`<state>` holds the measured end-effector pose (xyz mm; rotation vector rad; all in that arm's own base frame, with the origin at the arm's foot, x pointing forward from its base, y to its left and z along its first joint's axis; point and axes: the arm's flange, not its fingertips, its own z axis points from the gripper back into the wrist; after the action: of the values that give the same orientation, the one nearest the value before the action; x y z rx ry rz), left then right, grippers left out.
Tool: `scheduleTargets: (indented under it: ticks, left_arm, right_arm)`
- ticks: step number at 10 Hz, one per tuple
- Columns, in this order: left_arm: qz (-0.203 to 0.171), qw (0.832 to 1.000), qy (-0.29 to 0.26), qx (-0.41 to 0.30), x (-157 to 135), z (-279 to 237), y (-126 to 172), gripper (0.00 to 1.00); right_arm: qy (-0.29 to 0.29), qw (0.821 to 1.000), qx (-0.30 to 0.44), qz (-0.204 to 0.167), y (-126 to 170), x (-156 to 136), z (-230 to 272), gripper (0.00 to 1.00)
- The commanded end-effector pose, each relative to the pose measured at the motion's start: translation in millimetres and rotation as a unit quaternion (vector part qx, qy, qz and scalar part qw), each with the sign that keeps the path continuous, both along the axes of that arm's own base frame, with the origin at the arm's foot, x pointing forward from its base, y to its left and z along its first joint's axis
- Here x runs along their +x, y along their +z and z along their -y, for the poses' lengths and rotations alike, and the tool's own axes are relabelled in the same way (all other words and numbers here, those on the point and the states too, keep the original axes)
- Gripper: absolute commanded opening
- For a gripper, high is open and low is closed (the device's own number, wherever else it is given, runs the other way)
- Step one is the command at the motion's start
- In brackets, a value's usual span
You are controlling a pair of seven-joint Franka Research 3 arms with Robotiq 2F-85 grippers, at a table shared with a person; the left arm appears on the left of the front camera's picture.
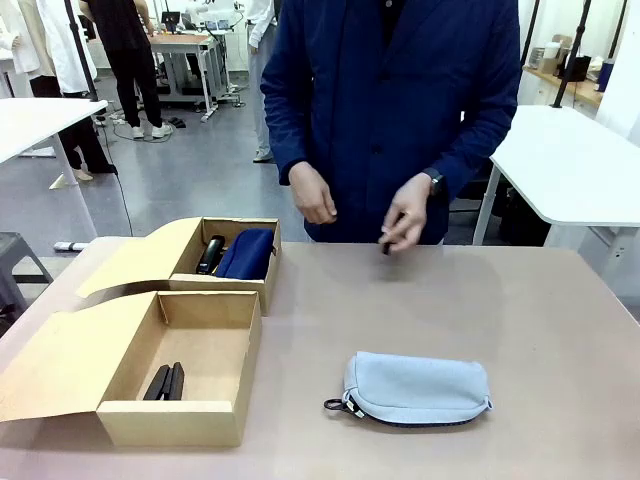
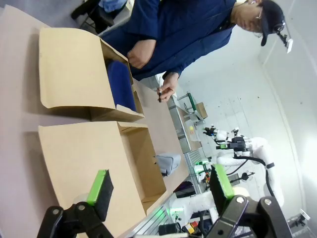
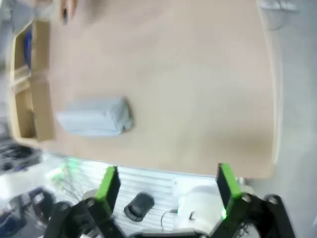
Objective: Place items inside the box.
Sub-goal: Pick up a Pencil pouch or Stapler and place it inside the Mailer Box closest to the robot.
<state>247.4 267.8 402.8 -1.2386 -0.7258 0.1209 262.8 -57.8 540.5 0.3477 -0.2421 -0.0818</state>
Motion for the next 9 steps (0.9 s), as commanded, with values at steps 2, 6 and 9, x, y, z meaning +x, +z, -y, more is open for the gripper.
scheduleTargets:
  ticks: [2,6,9]
  left_arm:
    - [0.019,1.000,0.002,-0.004,0.1,-0.1,1.3,1.00]
    - [0.019,1.000,0.002,-0.004,0.1,-0.1,1.3,1.00]
    - [0.019,1.000,0.002,-0.004,0.1,-0.1,1.3,1.00]
  right_arm:
    - [0.058,0.998,-0.029,-0.019,-40.3,-8.7,-150.6,1.00]
    - [0.066,0.993,-0.082,-0.056,-85.6,-22.5,-297.2,1.00]
    - [-0.030,0.989,-0.145,0.020,-140.6,-7.6,-320.8,1.00]
